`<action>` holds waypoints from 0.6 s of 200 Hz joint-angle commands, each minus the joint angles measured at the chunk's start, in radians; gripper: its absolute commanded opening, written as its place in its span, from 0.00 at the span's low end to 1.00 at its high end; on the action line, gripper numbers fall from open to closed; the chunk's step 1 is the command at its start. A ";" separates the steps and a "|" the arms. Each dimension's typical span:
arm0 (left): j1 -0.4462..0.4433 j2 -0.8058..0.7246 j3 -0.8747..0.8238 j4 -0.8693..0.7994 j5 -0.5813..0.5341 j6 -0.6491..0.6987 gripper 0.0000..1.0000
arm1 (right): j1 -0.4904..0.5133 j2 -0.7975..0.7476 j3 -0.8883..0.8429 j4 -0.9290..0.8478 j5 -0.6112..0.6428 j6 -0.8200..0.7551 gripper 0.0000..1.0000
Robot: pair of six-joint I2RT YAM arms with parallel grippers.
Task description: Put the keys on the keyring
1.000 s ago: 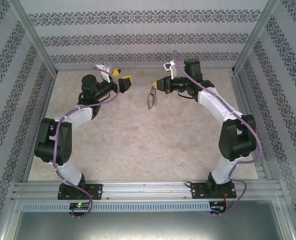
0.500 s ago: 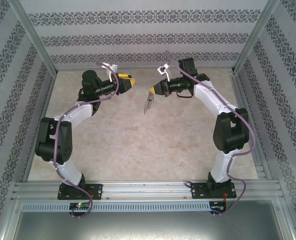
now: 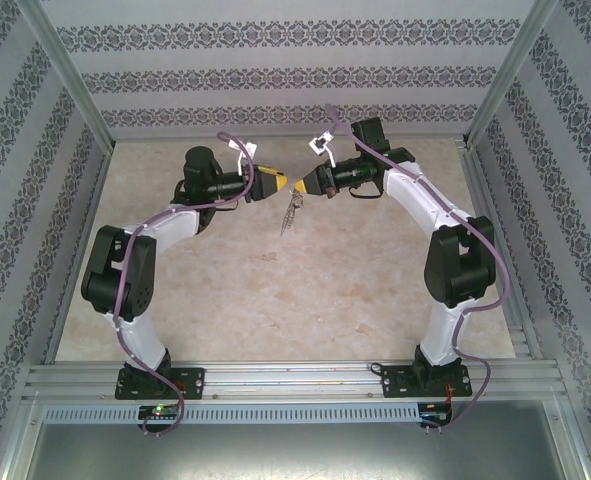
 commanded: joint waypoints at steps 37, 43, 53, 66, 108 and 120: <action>-0.028 0.037 0.045 0.091 0.085 -0.087 0.37 | 0.005 -0.028 0.004 -0.006 -0.056 -0.036 0.00; -0.031 0.038 0.045 0.094 0.089 -0.088 0.37 | 0.005 -0.027 0.005 -0.004 -0.058 -0.036 0.00; -0.033 0.042 0.046 0.099 0.096 -0.093 0.36 | 0.005 -0.027 0.007 -0.004 -0.058 -0.035 0.00; -0.035 0.043 0.045 0.109 0.107 -0.099 0.35 | 0.005 -0.027 0.006 -0.001 -0.056 -0.034 0.00; -0.041 0.058 0.040 0.169 0.135 -0.141 0.28 | 0.001 -0.025 0.004 0.009 -0.056 -0.030 0.00; -0.041 0.063 0.036 0.197 0.141 -0.159 0.27 | -0.001 -0.025 0.000 0.017 -0.056 -0.025 0.00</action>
